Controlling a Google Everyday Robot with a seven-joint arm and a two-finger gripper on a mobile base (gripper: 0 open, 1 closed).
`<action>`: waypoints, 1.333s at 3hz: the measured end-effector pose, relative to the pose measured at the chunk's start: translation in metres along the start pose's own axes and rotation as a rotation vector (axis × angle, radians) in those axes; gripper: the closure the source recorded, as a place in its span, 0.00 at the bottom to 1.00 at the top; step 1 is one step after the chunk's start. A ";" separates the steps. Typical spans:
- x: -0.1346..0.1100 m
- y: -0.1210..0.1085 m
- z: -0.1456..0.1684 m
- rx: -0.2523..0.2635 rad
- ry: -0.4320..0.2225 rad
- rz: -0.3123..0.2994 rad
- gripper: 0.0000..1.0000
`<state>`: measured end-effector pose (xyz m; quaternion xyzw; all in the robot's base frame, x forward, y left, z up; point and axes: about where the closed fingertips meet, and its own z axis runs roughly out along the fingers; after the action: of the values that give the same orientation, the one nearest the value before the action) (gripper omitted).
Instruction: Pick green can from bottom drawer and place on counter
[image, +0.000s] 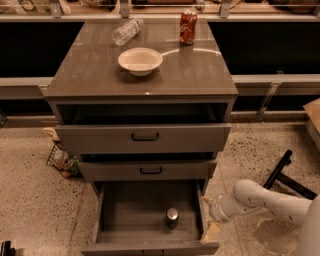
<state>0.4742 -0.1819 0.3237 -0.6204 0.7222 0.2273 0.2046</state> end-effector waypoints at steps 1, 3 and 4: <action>0.002 -0.021 0.036 0.061 -0.090 -0.038 0.00; 0.012 -0.052 0.095 0.119 -0.176 -0.063 0.00; 0.023 -0.068 0.116 0.135 -0.197 -0.035 0.00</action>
Offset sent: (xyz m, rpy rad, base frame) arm 0.0622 0.0420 -0.0932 0.1971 -0.2189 -0.0283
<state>0.5394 -0.1411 0.2112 -0.5923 0.7014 0.2344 0.3198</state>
